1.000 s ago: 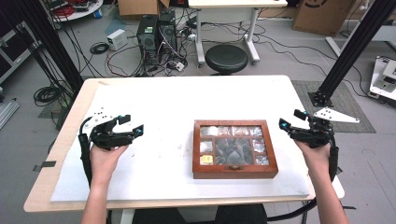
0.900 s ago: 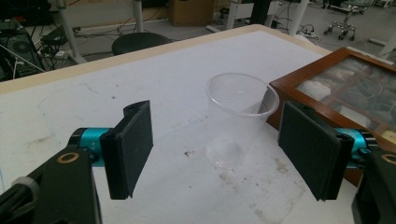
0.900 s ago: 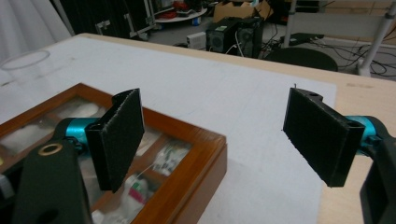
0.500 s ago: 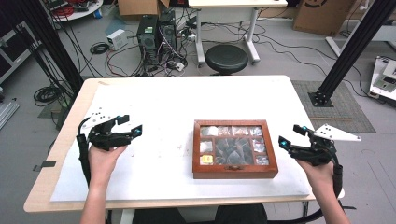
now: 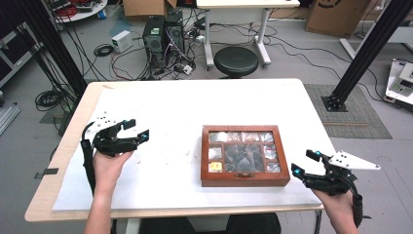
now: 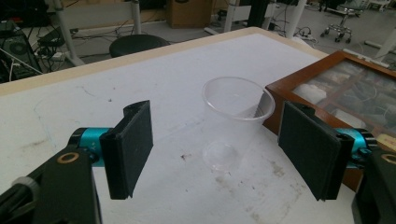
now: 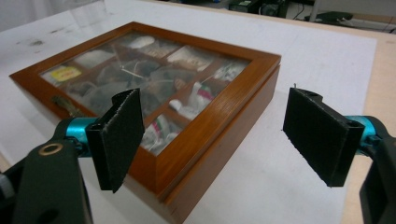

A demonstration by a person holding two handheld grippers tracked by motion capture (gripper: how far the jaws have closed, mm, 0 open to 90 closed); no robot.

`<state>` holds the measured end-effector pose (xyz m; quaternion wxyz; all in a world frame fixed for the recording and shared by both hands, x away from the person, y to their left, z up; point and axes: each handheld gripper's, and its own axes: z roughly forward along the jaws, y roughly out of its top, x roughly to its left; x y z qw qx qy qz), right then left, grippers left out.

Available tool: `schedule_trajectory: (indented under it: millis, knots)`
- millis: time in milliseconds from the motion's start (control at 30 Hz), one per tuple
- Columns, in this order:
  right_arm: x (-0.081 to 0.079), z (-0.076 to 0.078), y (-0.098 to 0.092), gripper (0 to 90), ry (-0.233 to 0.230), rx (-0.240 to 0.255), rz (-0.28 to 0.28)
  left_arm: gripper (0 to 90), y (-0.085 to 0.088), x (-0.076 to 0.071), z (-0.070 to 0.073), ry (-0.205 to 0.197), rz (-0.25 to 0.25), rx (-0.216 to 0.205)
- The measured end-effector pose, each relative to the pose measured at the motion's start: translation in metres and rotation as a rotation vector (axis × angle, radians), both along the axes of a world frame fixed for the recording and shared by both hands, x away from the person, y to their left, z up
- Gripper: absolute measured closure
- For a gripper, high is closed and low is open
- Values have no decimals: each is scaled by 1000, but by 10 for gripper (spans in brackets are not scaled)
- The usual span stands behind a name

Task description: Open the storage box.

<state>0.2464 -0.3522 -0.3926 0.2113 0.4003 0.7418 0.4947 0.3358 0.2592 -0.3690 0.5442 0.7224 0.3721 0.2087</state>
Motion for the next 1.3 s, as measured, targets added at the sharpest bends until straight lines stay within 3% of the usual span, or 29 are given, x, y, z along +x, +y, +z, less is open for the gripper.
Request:
schedule_trajectory:
  millis: [267,667,733,1000,1033,1300]
  knots:
    - [-12,-15,1,209,43,-13,11,265,0,3,1,-4,3,-8]
    - [-16,-24,7,212,68,-43,40,265,2,1,3,-16,9,-10]
    - [-16,-26,8,261,75,-56,53,265,2,1,3,-16,8,-9]
    - [-15,-34,14,288,122,-111,75,265,1,1,3,-12,4,-6]
    - [-14,-36,15,347,129,-126,86,265,1,1,3,-13,4,-6]
    - [-12,-40,19,396,154,-160,86,265,1,0,3,-7,6,-10]
